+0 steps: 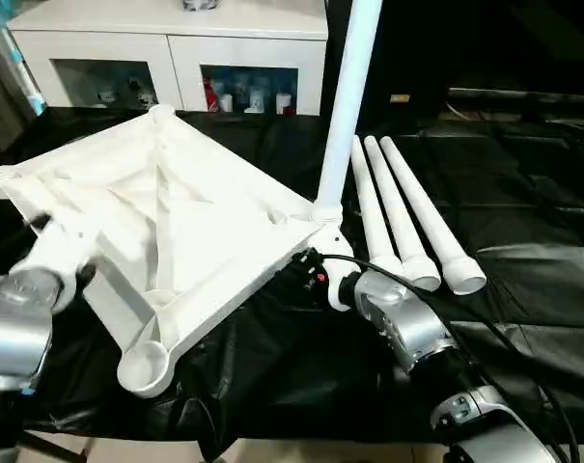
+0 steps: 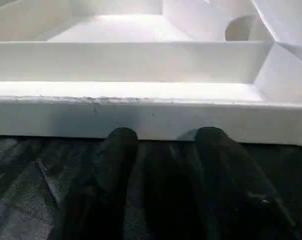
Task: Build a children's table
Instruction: Rotate table base
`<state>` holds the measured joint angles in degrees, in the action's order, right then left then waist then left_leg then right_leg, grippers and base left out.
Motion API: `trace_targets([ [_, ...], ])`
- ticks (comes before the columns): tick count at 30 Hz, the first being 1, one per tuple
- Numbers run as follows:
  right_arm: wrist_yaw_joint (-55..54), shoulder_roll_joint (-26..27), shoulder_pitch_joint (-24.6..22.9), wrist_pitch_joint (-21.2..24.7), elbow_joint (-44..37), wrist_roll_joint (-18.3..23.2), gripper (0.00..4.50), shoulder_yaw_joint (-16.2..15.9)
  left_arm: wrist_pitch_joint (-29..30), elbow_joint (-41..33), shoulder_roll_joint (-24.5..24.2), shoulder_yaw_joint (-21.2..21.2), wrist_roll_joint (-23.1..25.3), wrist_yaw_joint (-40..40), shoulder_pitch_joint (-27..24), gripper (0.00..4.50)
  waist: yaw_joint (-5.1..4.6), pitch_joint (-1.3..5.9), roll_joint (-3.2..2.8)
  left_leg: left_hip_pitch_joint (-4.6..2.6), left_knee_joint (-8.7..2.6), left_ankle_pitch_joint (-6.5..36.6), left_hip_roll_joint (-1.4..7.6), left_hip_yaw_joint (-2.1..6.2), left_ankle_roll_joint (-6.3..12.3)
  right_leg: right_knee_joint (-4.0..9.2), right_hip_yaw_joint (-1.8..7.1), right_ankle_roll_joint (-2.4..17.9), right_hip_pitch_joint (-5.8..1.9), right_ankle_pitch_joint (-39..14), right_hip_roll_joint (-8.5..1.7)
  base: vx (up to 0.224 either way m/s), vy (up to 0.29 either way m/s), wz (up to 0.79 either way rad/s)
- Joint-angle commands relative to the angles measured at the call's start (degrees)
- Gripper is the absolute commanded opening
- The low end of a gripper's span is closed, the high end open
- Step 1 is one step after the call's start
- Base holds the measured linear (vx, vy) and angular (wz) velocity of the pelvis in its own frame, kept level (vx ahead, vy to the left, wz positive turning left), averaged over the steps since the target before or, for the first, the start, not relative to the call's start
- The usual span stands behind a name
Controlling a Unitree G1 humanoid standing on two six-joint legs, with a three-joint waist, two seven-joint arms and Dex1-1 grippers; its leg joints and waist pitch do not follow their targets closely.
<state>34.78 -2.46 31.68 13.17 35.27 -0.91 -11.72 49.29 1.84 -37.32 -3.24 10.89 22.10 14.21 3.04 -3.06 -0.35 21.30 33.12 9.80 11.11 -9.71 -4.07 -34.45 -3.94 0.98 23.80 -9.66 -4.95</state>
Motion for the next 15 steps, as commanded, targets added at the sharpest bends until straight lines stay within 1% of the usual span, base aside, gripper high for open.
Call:
trace_targets([
  [1,-0.62,0.1,1.27,-0.05,1.11,-0.78,1.88,-0.24,0.33,-1.67,-0.23,1.89,-1.7,3.12,-0.18,2.13,0.04,3.77,-1.35,-0.84,-3.96,15.54,1.41,0.46,-0.31,3.48,2.34,12.11,-2.88,-9.94,-2.43,0.0,0.0,0.0],
  [2,-0.7,0.14,1.43,-0.21,1.54,-0.81,1.78,-0.23,0.31,-1.77,-0.07,2.27,-2.18,3.97,-0.08,2.13,0.04,3.77,-1.37,-0.85,-3.93,15.58,1.39,0.45,-0.35,3.44,2.33,12.29,-2.85,-9.86,-2.42,0.0,0.0,0.0],
  [3,-0.77,0.18,1.6,-0.4,1.99,-0.86,1.78,-0.23,0.17,-1.75,-0.15,2.88,-2.38,4.82,0.01,2.13,0.06,3.73,-1.36,-0.88,-3.93,16.07,1.35,0.4,-0.43,3.51,2.35,12.47,-2.8,-10.09,-2.39,0.0,0.0,0.0],
  [4,-0.83,0.21,1.85,-0.62,2.6,-0.94,1.56,-0.31,0.11,-1.77,-0.5,3.77,-2.67,6.14,0.02,1.95,0.11,3.72,-1.41,-0.84,-3.96,16.14,1.32,0.43,-0.48,3.44,2.35,12.41,-2.85,-10.09,-2.39,0.0,0.0,0.0],
  [5,-1.01,0.32,2.51,-1.23,4.13,-1.18,1.56,-0.42,0.28,-1.99,-1.75,5.91,-3.42,9.53,-0.13,1.95,0.12,3.78,-1.44,-0.93,-3.94,16.29,1.3,0.47,-0.53,3.47,2.34,12.39,-2.81,-10.26,-2.42,0.0,0.0,0.0],
  [6,-1.09,0.37,2.75,-1.43,4.63,-1.24,1.43,-0.44,0.39,-2.09,-2.17,6.49,-3.67,10.51,-0.15,1.7,0.05,3.82,-1.43,-0.9,-3.94,16.36,1.29,0.48,-0.56,3.4,2.34,12.55,-2.82,-10.26,-2.43,0.0,0.0,0.0],
  [7,-1.19,0.47,3.13,-1.66,5.33,-1.27,1.37,-0.39,0.4,-2.07,-2.66,7.16,-3.89,11.61,-0.09,1.69,0.09,3.79,-1.51,-0.89,-3.92,16.25,1.31,0.47,-0.68,3.35,2.35,12.6,-2.87,-9.91,-2.45,0.0,0.0,0.0],
  [8,-1.28,0.59,3.5,-1.86,6.0,-1.26,1.28,-0.31,0.23,-2.09,-3.06,7.7,-4.24,12.75,-0.04,1.66,-0.03,3.75,-1.43,-0.83,-3.95,16.23,1.3,0.42,-0.68,3.32,2.37,12.61,-2.91,-9.61,-2.39,0.0,0.0,0.0],
  [10,-1.54,0.82,4.3,-2.31,7.39,-1.21,1.11,-0.18,0.42,-2.54,-3.78,8.61,-5.32,15.08,0.03,1.45,-0.07,3.76,-1.39,-0.8,-3.91,15.9,1.22,0.43,-0.65,3.23,2.37,12.8,-2.98,-9.44,-2.42,0.0,0.0,0.0],
  [11,-1.89,1.11,5.07,-2.87,8.9,-1.26,1.04,-0.08,0.27,-3.74,-5.05,10.17,-6.43,18.36,-0.24,1.33,-0.09,3.72,-1.29,-0.83,-3.93,16.1,1.24,0.43,-0.72,3.31,2.39,12.87,-2.99,-9.98,-2.5,0.0,0.0,0.0],
  [12,-2.26,1.38,5.69,-3.28,10.06,-1.3,0.97,0.05,0.6,-4.96,-6.03,11.43,-7.42,20.92,-0.5,1.26,0.01,3.85,-1.41,-0.95,-3.86,16.14,1.32,0.5,-0.85,3.2,2.4,13.04,-2.94,-10.2,-2.66,0.0,0.0,0.0],
  [13,-2.42,1.48,5.93,-3.44,10.52,-1.3,0.87,0.1,0.71,-5.4,-6.38,11.9,-7.81,21.86,-0.57,1.2,-0.04,3.65,-1.42,-0.91,-3.97,16.53,1.33,0.44,-0.9,3.28,2.43,13.2,-2.84,-10.98,-2.58,0.0,0.0,0.0],
  [14,-2.53,1.56,6.11,-3.56,10.86,-1.31,0.68,0.14,0.8,-5.69,-6.63,12.23,-8.1,22.5,-0.6,1.01,-0.13,3.61,-1.48,-0.92,-3.95,17.05,1.31,0.42,-1.11,3.23,2.46,13.23,-2.84,-11.3,-2.51,0.0,0.0,0.0],
  [15,-2.82,1.82,6.51,-3.76,11.63,-1.22,0.68,0.32,1.26,-7.18,-7.33,13.12,-9.45,24.82,-0.86,1.01,-0.09,3.55,-1.56,-1.05,-3.99,17.49,1.37,0.39,-1.21,3.32,2.46,13.13,-2.73,-11.53,-2.44,0.0,0.0,0.0],
])
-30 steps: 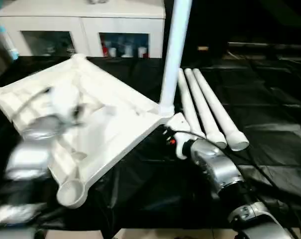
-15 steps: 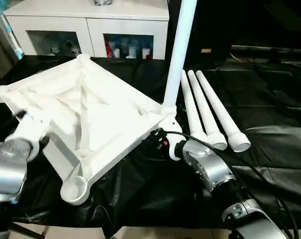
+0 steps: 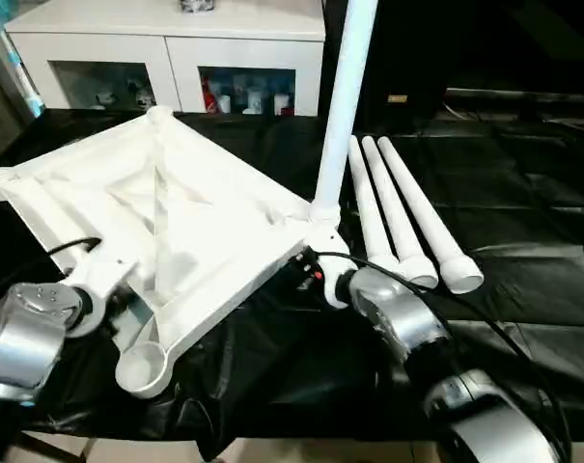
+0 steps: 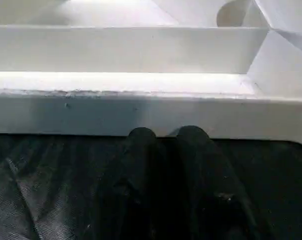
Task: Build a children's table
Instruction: Rotate table base
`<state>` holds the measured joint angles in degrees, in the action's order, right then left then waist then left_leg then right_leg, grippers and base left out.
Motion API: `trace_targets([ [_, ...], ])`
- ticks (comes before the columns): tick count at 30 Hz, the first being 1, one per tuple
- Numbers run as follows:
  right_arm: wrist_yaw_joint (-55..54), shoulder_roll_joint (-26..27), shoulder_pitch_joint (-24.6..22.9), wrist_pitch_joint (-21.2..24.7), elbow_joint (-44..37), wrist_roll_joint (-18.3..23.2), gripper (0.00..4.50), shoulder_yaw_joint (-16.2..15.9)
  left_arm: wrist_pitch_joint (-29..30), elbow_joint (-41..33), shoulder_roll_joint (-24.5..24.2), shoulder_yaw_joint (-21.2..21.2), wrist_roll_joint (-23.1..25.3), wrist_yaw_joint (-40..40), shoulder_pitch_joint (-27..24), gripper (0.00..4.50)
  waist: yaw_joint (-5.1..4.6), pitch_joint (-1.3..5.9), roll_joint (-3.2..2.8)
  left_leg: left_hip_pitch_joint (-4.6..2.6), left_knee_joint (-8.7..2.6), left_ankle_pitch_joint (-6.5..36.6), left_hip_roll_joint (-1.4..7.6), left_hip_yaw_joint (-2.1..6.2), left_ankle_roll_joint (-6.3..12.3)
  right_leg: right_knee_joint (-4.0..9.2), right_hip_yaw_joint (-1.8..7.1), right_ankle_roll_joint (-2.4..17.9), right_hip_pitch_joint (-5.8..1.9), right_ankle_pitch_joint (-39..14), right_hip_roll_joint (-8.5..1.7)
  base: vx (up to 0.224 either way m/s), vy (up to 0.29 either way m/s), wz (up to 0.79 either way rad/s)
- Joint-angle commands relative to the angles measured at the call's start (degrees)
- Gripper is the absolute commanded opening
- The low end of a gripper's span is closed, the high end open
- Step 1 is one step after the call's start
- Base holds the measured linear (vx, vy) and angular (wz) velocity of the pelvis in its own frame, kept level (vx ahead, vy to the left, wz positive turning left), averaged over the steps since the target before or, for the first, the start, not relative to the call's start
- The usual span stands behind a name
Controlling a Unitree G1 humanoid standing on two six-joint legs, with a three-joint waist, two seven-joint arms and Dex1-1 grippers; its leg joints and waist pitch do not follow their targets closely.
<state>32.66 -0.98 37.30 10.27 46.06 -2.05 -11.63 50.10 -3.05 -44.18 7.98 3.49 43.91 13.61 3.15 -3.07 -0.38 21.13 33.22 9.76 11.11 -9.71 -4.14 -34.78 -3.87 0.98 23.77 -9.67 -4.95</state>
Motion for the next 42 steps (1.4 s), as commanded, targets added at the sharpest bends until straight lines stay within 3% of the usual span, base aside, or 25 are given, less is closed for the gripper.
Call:
trace_targets([
  [1,-1.03,0.62,1.41,-1.29,2.0,-0.08,0.63,0.39,-0.01,-3.98,-1.36,3.08,-3.55,6.17,-0.53,0.91,-0.1,3.6,-1.57,-0.87,-4.11,17.84,1.43,0.53,-1.44,3.63,2.42,13.13,-2.78,-12.15,-2.7,0.0,0.0,0.0],
  [5,-1.8,1.66,2.74,-2.73,5.33,-0.54,0.26,0.47,-0.05,-9.84,-2.63,6.22,-9.38,15.17,-1.15,0.56,-0.32,3.31,-1.79,-1.04,-4.24,21.25,1.43,0.55,-2.64,3.77,2.51,12.61,-2.5,-15.07,-2.53,0.0,0.0,0.0],
  [12,-1.96,2.68,3.8,-4.01,7.75,-0.57,0.0,0.47,-0.62,-12.11,-0.2,8.32,-12.29,17.93,0.43,0.06,-1.24,3.47,-1.48,-0.5,-3.98,19.43,1.19,0.49,-2.18,3.47,2.53,12.99,-3.04,-13.57,-2.55,0.0,0.0,0.0],
  [16,-1.59,3.07,4.03,-4.97,8.86,-0.83,0.0,0.26,-3.59,-9.83,2.64,9.01,-11.44,16.75,2.49,0.06,-1.33,3.52,-1.49,-0.56,-3.85,18.3,1.28,0.37,-1.85,3.54,2.54,13.05,-3.02,-13.42,-2.49,0.0,0.0,0.0],
  [19,-1.31,3.1,4.2,-5.93,9.83,-1.21,0.0,0.3,-9.83,-2.14,8.04,8.37,-8.2,10.0,6.9,0.06,-1.37,3.47,-1.37,-0.67,-3.76,18.85,1.16,0.24,-1.75,3.71,2.53,12.64,-2.86,-13.86,-2.2,0.0,0.0,0.0],
  [22,-1.18,2.95,4.42,-6.35,10.4,-1.33,0.0,0.36,-12.36,1.83,11.54,7.64,-7.86,6.53,9.64,0.06,-1.3,3.58,-1.55,-0.55,-3.74,18.43,1.2,0.36,-1.96,3.6,2.48,12.31,-3.08,-13.39,-2.24,0.0,0.0,0.0],
  [24,-1.23,2.88,4.58,-6.61,10.71,-1.41,0.0,0.44,-13.59,4.19,14.04,7.33,-7.41,4.19,11.28,0.06,-1.25,3.71,-1.3,-0.52,-3.7,18.01,1.22,0.33,-1.85,3.53,2.48,12.56,-3.16,-12.75,-2.29,0.0,0.0,0.0],
  [25,-1.44,2.85,4.67,-6.81,10.86,-1.48,0.0,0.51,-15.01,6.11,15.52,7.12,-6.8,2.32,12.31,0.06,-1.17,3.82,-1.59,-0.66,-3.54,17.59,1.24,0.31,-1.76,3.49,2.51,12.71,-3.18,-12.07,-2.35,0.0,0.0,0.0],
  [27,-1.64,2.78,4.75,-6.99,10.95,-1.54,0.0,0.61,-16.5,8.2,16.65,6.97,-5.9,0.27,13.3,0.06,-1.07,4.0,-1.44,-0.54,-3.47,16.27,1.27,0.29,-1.47,3.34,2.48,12.96,-3.37,-10.28,-2.33,0.0,0.0,0.0],
  [28,-1.72,2.74,4.83,-7.13,11.08,-1.57,0.0,0.7,-17.4,9.42,17.11,6.94,-5.43,-0.68,13.83,0.06,-1.04,3.97,-1.7,-0.49,-3.44,15.86,1.2,0.28,-1.1,3.34,2.42,13.19,-3.3,-9.56,-2.27,0.0,0.0,0.0],
  [29,-1.78,2.5,4.74,-7.25,10.88,-1.6,0.0,0.8,-19.59,11.97,18.02,6.5,-4.73,-2.76,14.93,0.06,-1.12,3.97,-1.39,-0.41,-3.37,15.76,1.08,0.19,-0.8,3.45,2.39,13.15,-3.39,-9.37,-2.19,0.0,0.0,0.0],
  [33,-2.32,1.83,4.34,-7.97,10.25,-1.84,0.0,0.91,-23.65,16.57,20.03,5.2,-3.61,-7.28,16.91,0.06,-0.91,3.96,-1.39,-0.52,-3.36,16.18,1.22,0.23,-0.76,3.5,2.33,12.95,-3.36,-10.5,-2.31,0.0,0.0,0.0],
  [34,-2.5,1.57,4.27,-8.06,9.85,-1.8,0.0,1.06,-24.51,17.68,20.58,4.76,-3.28,-8.93,17.47,0.06,-0.88,3.92,-1.74,-0.47,-3.4,16.55,1.21,0.32,-0.9,3.54,2.3,12.85,-3.35,-11.09,-2.35,0.0,0.0,0.0],
  [35,-3.11,1.2,4.16,-7.88,8.75,-1.22,0.0,1.86,-25.55,18.86,21.13,4.44,-2.76,-10.34,17.97,0.06,-0.94,3.94,-1.43,-0.45,-3.37,16.7,1.17,0.27,-0.82,3.67,2.3,12.59,-3.42,-11.26,-2.27,0.0,0.0,0.0],
  [38,-6.25,0.36,4.29,-7.03,6.37,-0.39,0.0,3.96,-27.23,20.29,21.81,4.15,-2.1,-11.46,18.3,0.06,-0.79,4.04,-1.43,-0.45,-3.37,15.98,1.35,0.35,-0.91,3.59,2.3,12.47,-3.46,-10.72,-2.34,0.0,0.0,0.0],
  [39,-6.85,-0.12,4.01,-5.4,3.55,0.6,0.0,5.38,-26.95,18.66,21.25,4.51,-2.74,-9.46,17.37,0.06,-0.71,4.01,-1.78,-0.5,-3.36,15.77,1.34,0.37,-1.0,3.52,2.29,12.54,-3.49,-10.47,-2.36,0.0,0.0,0.0],
  [42,-5.52,-0.93,2.91,-0.72,-2.85,2.91,0.0,7.08,-24.65,13.92,20.14,4.11,-5.08,-5.91,15.32,0.06,-0.66,4.03,-1.8,-0.43,-3.46,14.94,1.51,0.34,-0.74,3.22,2.32,12.99,-3.54,-8.35,-2.29,0.0,0.0,0.0],
])
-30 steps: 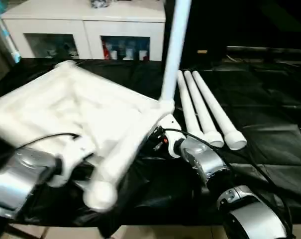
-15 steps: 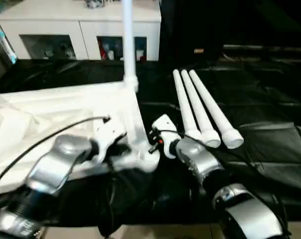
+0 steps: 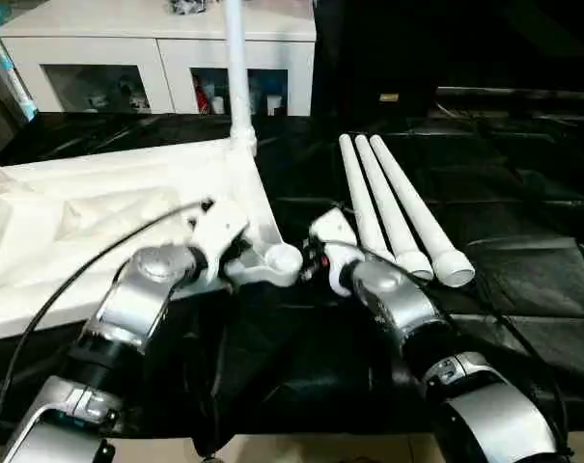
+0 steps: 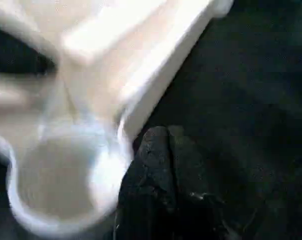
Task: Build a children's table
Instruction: Rotate table base
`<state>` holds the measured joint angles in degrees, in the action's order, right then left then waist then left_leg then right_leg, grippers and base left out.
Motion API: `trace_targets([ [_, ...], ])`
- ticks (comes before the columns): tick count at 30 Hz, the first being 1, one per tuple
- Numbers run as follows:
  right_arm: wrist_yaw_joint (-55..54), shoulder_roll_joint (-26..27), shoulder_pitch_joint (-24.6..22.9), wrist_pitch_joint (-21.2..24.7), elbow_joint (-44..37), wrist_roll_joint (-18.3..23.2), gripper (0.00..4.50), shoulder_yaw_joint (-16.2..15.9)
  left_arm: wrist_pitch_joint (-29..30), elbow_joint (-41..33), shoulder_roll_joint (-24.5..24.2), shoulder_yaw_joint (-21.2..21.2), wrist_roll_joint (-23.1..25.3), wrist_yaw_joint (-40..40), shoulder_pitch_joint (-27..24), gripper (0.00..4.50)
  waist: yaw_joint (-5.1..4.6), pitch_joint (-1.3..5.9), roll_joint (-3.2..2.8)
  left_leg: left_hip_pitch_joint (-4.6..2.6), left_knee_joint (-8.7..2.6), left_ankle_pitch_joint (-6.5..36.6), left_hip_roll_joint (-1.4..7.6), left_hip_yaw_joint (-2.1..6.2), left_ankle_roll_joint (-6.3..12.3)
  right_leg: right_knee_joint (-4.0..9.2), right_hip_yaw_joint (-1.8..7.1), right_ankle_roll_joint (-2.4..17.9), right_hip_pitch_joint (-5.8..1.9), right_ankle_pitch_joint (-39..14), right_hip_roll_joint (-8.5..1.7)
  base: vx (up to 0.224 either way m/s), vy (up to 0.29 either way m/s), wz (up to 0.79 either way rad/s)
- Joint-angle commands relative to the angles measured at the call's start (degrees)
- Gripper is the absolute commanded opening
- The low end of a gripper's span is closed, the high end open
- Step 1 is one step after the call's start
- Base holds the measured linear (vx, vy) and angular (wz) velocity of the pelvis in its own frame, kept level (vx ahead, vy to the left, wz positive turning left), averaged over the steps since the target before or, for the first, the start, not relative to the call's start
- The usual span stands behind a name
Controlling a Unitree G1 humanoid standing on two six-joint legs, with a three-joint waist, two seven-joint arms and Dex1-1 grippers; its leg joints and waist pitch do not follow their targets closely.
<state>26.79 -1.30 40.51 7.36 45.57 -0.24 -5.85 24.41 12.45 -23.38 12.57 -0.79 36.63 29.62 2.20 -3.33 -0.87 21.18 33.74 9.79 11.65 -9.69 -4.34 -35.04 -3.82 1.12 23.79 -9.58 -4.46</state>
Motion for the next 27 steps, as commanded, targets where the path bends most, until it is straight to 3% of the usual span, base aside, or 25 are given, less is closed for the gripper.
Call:
trace_targets([
  [1,1.23,-0.98,-0.58,4.71,-5.46,2.62,0.0,2.18,1.93,-4.03,-1.42,-0.9,-2.07,2.97,-1.77,0.06,0.23,4.34,-1.46,-0.61,-3.84,14.27,0.94,0.26,-0.54,3.31,2.3,13.29,-3.54,-6.81,-2.61,0.0,0.0,0.0],
  [3,1.89,-1.25,-0.29,7.37,-7.9,4.77,0.17,3.78,3.42,-6.45,-2.49,-1.81,-3.54,4.32,-2.8,0.01,0.16,4.26,-1.36,-0.62,-3.81,14.22,0.83,0.1,-0.4,3.32,2.28,13.62,-3.5,-6.21,-2.49,0.0,0.0,0.0],
  [4,1.43,-1.43,0.19,8.19,-8.37,5.24,0.27,4.48,4.68,-7.63,-3.12,-2.23,-4.37,5.16,-3.21,0.22,0.1,4.2,-1.4,-0.55,-3.86,14.62,0.84,0.11,-0.48,3.44,2.28,13.44,-3.56,-7.2,-2.54,0.0,0.0,0.0],
  [6,-1.37,-1.96,2.12,10.23,-7.3,5.07,0.37,5.96,6.43,-9.87,-4.7,-2.34,-5.89,7.1,-3.9,0.43,0.01,4.14,-1.14,-0.7,-3.89,15.32,0.82,0.08,-1.09,3.48,2.28,13.34,-3.35,-9.35,-2.49,0.0,0.0,0.0],
  [8,-3.07,-2.3,3.13,10.93,-6.3,4.67,0.6,6.43,7.64,-11.09,-5.33,-2.38,-6.83,8.36,-4.25,0.52,-0.01,3.84,-1.34,-0.88,-3.93,16.99,0.69,0.04,-2.02,3.82,2.28,12.77,-3.09,-13.16,-2.45,0.0,0.0,0.0],
  [9,-5.73,-2.68,4.5,11.01,-4.52,4.21,0.71,7.22,8.57,-12.52,-5.95,-2.37,-7.79,9.67,-4.64,0.66,-0.04,3.82,-1.07,-0.9,-3.94,17.27,0.66,-0.03,-1.97,4.02,2.29,12.42,-3.05,-13.94,-2.43,0.0,0.0,0.0],
  [11,-9.85,-3.32,6.48,11.66,-2.0,3.66,0.77,8.45,9.68,-14.4,-6.42,-2.58,-9.01,11.01,-5.07,0.8,0.02,3.81,-1.14,-1.03,-3.87,16.77,0.7,0.01,-2.58,3.95,2.35,12.01,-2.82,-15.62,-2.66,0.0,0.0,0.0],
  [13,-12.85,-3.97,7.8,12.97,-0.56,3.5,0.96,9.54,10.5,-15.69,-6.23,-2.88,-9.8,11.31,-5.14,0.87,-0.07,3.85,-0.66,-0.95,-3.8,16.07,0.63,-0.11,-2.56,3.89,2.4,11.84,-2.85,-15.28,-2.52,0.0,0.0,0.0],
  [14,-14.7,-4.61,9.03,14.24,1.1,3.49,1.05,10.26,10.52,-16.55,-5.23,-3.51,-10.18,10.08,-4.92,0.9,-0.17,3.86,-0.04,-0.81,-3.77,14.88,0.62,-0.3,-2.35,3.85,2.42,11.33,-2.93,-13.61,-2.28,0.0,0.0,0.0],
  [18,-16.63,-4.97,11.51,15.72,3.72,4.72,1.4,12.42,12.52,-18.95,-4.45,-3.77,-11.8,9.44,-5.46,1.28,-0.22,4.18,-0.39,-0.57,-3.47,11.92,0.46,-0.39,-1.92,3.32,2.44,11.45,-3.22,-10.3,-2.36,0.0,0.0,0.0],
  [21,-16.8,-5.26,13.16,16.05,5.83,4.98,1.61,12.52,13.18,-19.81,-4.2,-3.26,-12.1,9.81,-6.05,1.42,-0.35,4.13,-0.19,-0.29,-3.34,11.18,0.38,-0.48,-1.21,3.32,2.37,11.5,-3.35,-9.7,-2.33,0.0,0.0,0.0],
  [22,-16.92,-5.35,13.75,15.99,6.7,4.88,1.73,12.35,13.4,-20.02,-4.09,-3.14,-12.19,9.87,-6.18,1.64,-0.4,4.12,0.02,-0.34,-3.32,11.34,0.42,-0.49,-1.1,3.33,2.32,11.43,-3.31,-10.68,-2.36,0.0,0.0,0.0],
  [26,-17.91,-5.16,16.31,17.0,10.74,4.93,1.99,12.55,14.64,-21.58,-3.8,-2.71,-12.7,9.55,-6.54,1.7,-0.53,3.99,0.45,-0.41,-3.26,12.21,0.56,-0.54,-1.07,3.49,2.37,10.48,-3.07,-14.17,-2.43,0.0,0.0,0.0],
  [27,-18.11,-5.04,16.72,17.02,11.42,4.93,2.09,12.74,14.98,-21.98,-3.62,-2.67,-12.87,9.27,-6.65,1.89,-0.54,3.96,0.73,-0.43,-3.3,12.07,0.56,-0.6,-1.02,3.61,2.36,10.36,-3.02,-14.26,-2.36,0.0,0.0,0.0],
])
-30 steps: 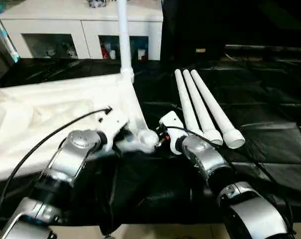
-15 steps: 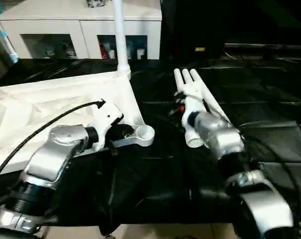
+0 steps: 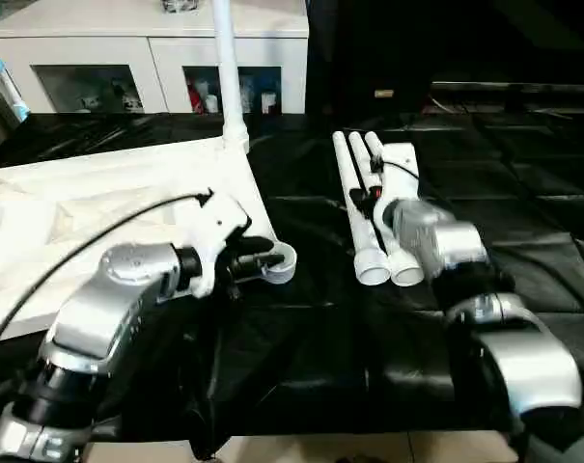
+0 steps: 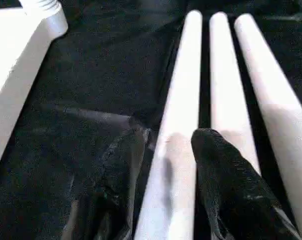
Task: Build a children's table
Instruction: Rotate table base, then pick table leg
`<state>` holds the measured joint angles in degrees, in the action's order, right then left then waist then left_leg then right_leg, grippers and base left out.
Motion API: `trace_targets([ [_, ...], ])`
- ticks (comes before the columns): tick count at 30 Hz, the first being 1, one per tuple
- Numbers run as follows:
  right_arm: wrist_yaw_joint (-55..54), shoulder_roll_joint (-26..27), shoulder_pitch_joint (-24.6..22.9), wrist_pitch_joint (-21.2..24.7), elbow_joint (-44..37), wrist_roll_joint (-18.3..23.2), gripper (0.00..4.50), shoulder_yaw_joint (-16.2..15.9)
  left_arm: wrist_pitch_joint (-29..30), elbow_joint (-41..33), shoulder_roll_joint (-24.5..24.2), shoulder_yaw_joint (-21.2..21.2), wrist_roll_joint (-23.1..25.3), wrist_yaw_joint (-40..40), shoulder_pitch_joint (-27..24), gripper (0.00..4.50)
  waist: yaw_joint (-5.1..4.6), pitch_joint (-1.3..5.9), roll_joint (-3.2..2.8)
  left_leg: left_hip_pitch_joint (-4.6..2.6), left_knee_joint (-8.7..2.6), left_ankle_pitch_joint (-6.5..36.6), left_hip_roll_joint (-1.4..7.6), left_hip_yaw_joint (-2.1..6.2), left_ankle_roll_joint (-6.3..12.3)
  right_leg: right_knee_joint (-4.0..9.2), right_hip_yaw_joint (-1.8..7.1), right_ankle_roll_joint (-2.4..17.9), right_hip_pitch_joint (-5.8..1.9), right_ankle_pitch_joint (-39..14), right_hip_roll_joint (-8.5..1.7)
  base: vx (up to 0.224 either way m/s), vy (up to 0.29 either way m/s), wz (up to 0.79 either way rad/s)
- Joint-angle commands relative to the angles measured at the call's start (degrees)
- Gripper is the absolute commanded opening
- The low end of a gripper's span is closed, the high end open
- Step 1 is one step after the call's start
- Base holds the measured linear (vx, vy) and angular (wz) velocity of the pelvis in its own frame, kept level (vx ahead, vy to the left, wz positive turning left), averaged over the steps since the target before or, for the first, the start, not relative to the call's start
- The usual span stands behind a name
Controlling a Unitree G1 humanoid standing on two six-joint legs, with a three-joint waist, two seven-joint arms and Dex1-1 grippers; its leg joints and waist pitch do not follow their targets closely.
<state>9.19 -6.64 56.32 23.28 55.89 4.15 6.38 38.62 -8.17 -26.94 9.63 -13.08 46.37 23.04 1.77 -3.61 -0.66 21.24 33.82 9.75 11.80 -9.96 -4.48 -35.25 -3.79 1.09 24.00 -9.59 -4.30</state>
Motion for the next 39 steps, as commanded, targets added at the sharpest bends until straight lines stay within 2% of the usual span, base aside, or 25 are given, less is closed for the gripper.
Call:
trace_targets([
  [1,-0.53,0.32,0.97,1.1,1.2,0.54,2.19,0.53,0.81,-1.41,-0.04,0.29,-0.61,-0.51,-0.1,2.01,0.01,4.21,0.38,-0.51,-3.36,12.12,0.43,-0.3,-0.98,3.71,2.33,10.21,-3.16,-14.31,-2.56,0.0,0.0,0.0],
  [3,-0.98,0.56,1.81,1.32,2.43,0.54,2.27,1.0,1.27,-2.09,0.08,0.35,-0.78,-0.89,-0.47,2.07,0.01,4.24,0.37,-0.57,-3.42,12.15,0.47,-0.28,-1.24,3.69,2.31,10.11,-3.08,-13.67,-2.49,0.0,0.0,0.0],
  [4,-1.12,0.63,2.13,1.25,2.86,0.47,2.4,1.11,1.45,-2.37,0.04,0.41,-0.83,-0.99,-0.63,2.08,0.0,4.3,0.57,-0.57,-3.42,11.9,0.51,-0.28,-1.32,3.53,2.31,10.17,-3.11,-12.7,-2.46,0.0,0.0,0.0],
  [7,-2.21,0.8,3.07,0.75,4.41,0.37,2.6,1.33,2.0,-3.21,-0.5,0.57,-1.11,-0.62,-1.26,2.44,0.01,4.32,0.62,-0.48,-3.37,11.48,0.45,-0.32,-1.33,3.41,2.31,10.55,-3.2,-11.29,-2.46,0.0,0.0,0.0],
  [10,-3.25,0.79,4.06,0.59,6.27,0.17,2.89,1.17,2.43,-3.64,-0.74,0.59,-1.06,-0.45,-1.48,2.52,0.05,4.28,0.62,-0.53,-3.35,11.7,0.41,-0.33,-1.36,3.38,2.3,10.53,-3.16,-11.66,-2.46,0.0,0.0,0.0],
  [12,-3.41,0.97,4.42,0.75,7.46,0.11,3.01,1.12,2.51,-3.72,-1.16,0.95,-0.94,-0.69,-1.5,2.79,0.04,4.26,0.63,-0.49,-3.32,12.1,0.4,-0.32,-1.5,3.41,2.31,10.3,-3.18,-12.17,-2.47,0.0,0.0,0.0],
  [14,-4.22,0.98,4.63,1.68,8.71,-0.27,3.04,0.98,2.68,-3.74,-1.38,1.17,-0.79,-0.77,-1.51,2.87,0.06,4.33,0.71,-0.51,-3.29,11.78,0.4,-0.31,-1.52,3.32,2.31,10.25,-3.18,-11.84,-2.47,0.0,0.0,0.0],
  [16,-4.51,0.94,4.78,2.18,9.48,-0.34,3.06,1.04,2.82,-3.86,-1.42,1.2,-0.78,-0.78,-1.55,2.9,0.06,4.34,0.68,-0.47,-3.27,11.69,0.34,-0.33,-1.61,3.32,2.3,10.32,-3.24,-11.57,-2.44,0.0,0.0,0.0],
  [20,-5.09,0.89,4.99,2.7,10.67,-0.15,3.06,1.51,3.01,-4.1,-1.73,1.36,-0.62,-0.73,-1.69,3.27,0.1,4.39,0.69,-0.42,-3.22,11.13,0.38,-0.32,-1.53,3.18,2.29,10.55,-3.29,-10.56,-2.47,0.0,0.0,0.0],
  [21,-4.54,0.98,5.29,3.91,11.54,1.34,3.06,2.83,3.11,-4.21,-1.89,1.49,-0.57,-0.65,-1.73,3.33,0.12,4.4,0.6,-0.39,-3.23,11.05,0.39,-0.3,-1.51,3.13,2.28,10.58,-3.34,-10.39,-2.47,0.0,0.0,0.0],
  [23,-4.0,0.95,5.41,4.78,12.24,1.88,3.06,3.23,3.13,-4.18,-2.04,1.65,-0.58,-0.59,-1.66,3.57,0.11,4.42,0.57,-0.43,-3.2,11.12,0.37,-0.31,-1.36,3.11,2.26,10.67,-3.33,-10.09,-2.43,0.0,0.0,0.0],
  [26,-3.1,1.01,5.51,6.88,13.43,2.62,3.06,3.74,2.98,-4.0,-2.27,1.9,-0.55,-0.48,-1.46,3.69,0.11,4.36,0.53,-0.47,-3.23,11.66,0.37,-0.27,-1.41,3.15,2.22,10.95,-3.32,-10.44,-2.41,0.0,0.0,0.0],
  [28,-3.21,1.02,5.44,7.15,13.65,2.49,3.06,3.61,2.93,-3.94,-2.29,1.92,-0.54,-0.42,-1.39,4.01,0.13,4.39,0.54,-0.47,-3.18,11.8,0.38,-0.28,-1.6,3.18,2.23,11.08,-3.32,-10.71,-2.48,0.0,0.0,0.0],
  [33,-3.3,1.19,5.23,8.95,14.71,2.17,3.06,3.61,2.94,-3.98,-2.59,2.17,-0.4,-0.2,-1.19,4.43,0.18,4.38,0.53,-0.48,-3.15,11.82,0.35,-0.28,-1.77,3.19,2.23,11.05,-3.31,-11.04,-2.5,0.0,0.0,0.0],
  [37,-4.04,1.28,5.05,9.47,15.35,1.96,3.06,3.52,2.93,-4.13,-2.77,2.43,-0.59,-0.38,-1.01,4.43,0.24,4.36,0.56,-0.55,-3.2,12.3,0.42,-0.23,-2.07,3.2,2.21,10.85,-3.26,-11.76,-2.55,0.0,0.0,0.0],
  [38,-4.15,1.27,5.0,9.58,15.6,1.97,2.76,3.5,2.99,-4.18,-2.8,2.48,-0.59,-0.42,-0.95,4.5,0.24,4.4,0.56,-0.56,-3.17,12.22,0.39,-0.25,-2.11,3.2,2.22,10.81,-3.25,-11.59,-2.53,0.0,0.0,0.0],
  [39,-4.15,1.29,4.96,9.68,15.76,2.12,2.76,3.65,3.06,-4.26,-2.85,2.53,-0.58,-0.4,-0.95,4.5,0.25,4.39,0.58,-0.54,-3.18,12.2,0.38,-0.24,-2.12,3.19,2.21,10.82,-3.25,-11.56,-2.52,0.0,0.0,0.0],
])
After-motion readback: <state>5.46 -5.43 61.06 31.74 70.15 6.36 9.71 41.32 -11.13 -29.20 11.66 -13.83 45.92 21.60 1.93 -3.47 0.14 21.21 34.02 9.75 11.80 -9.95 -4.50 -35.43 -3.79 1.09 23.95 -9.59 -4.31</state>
